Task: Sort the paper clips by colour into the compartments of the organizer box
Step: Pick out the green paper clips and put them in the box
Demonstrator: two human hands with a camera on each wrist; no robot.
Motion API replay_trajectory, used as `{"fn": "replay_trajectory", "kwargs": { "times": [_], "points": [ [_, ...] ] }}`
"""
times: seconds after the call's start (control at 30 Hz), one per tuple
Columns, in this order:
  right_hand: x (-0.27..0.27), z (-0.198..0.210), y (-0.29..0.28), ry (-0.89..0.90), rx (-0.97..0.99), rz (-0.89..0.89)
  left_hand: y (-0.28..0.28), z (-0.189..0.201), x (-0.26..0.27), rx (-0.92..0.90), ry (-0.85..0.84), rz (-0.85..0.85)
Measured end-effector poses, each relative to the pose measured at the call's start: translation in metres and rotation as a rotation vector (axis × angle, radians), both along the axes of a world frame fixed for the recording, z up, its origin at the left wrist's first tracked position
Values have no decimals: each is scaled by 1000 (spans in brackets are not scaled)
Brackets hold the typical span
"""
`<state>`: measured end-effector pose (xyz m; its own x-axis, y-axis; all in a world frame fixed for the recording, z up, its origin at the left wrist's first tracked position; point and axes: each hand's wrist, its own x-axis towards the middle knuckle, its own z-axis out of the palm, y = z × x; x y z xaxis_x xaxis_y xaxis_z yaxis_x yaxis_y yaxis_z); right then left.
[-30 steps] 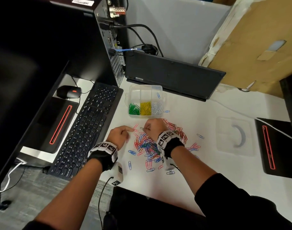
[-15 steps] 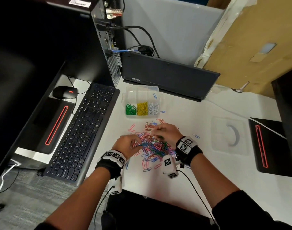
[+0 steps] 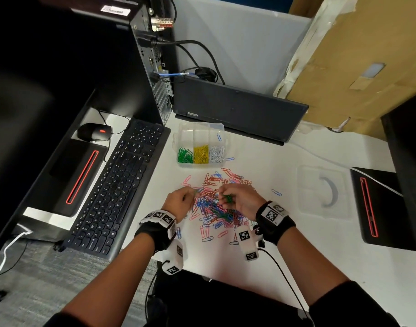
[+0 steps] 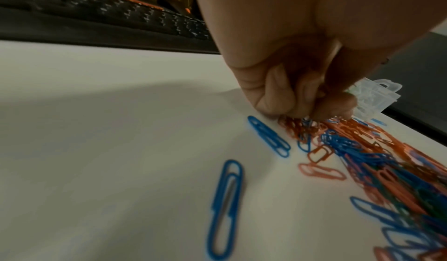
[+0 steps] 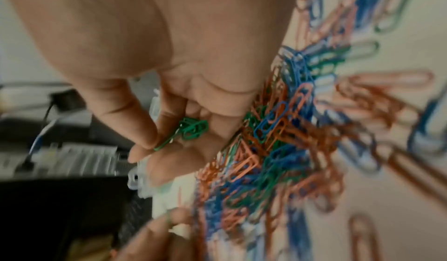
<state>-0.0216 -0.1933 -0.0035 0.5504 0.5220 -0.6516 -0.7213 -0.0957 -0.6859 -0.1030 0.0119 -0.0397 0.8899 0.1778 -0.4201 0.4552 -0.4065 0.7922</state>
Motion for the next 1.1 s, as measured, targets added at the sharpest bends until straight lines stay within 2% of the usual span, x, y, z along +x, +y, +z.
{"fn": "replay_trajectory", "kwargs": {
  "times": [0.1,0.17,0.27,0.4,0.53,0.67,0.73,0.8,0.9,0.97,1.1],
  "points": [
    [-4,-3,5,-465,-308,384,-1,1,-2,-68,10,87],
    [-9,-3,11,-703,-445,508,-1,2,-5,-82,15,101],
    [-17,-4,22,-901,-620,577,-1,9,-5,-67,39,84],
    [-24,-7,38,-1110,-865,788,0,10,1,54,22,30],
    [-22,-12,41,-1122,-860,778,6,4,3,57,39,91],
    [-13,-11,29,-938,-706,630,6,12,0,3,41,87],
    [-5,-10,20,-854,-668,494,5,14,0,36,39,26],
    [1,-10,10,-835,-719,446,2,13,1,70,18,-61],
    [3,-7,-2,-896,-867,475,-5,12,2,201,-41,-255],
    [1,-4,-5,-916,-884,464,-11,11,3,276,-81,-355],
    [-7,-3,-5,-947,-875,510,-18,10,6,395,-115,-416]
  ]
}}
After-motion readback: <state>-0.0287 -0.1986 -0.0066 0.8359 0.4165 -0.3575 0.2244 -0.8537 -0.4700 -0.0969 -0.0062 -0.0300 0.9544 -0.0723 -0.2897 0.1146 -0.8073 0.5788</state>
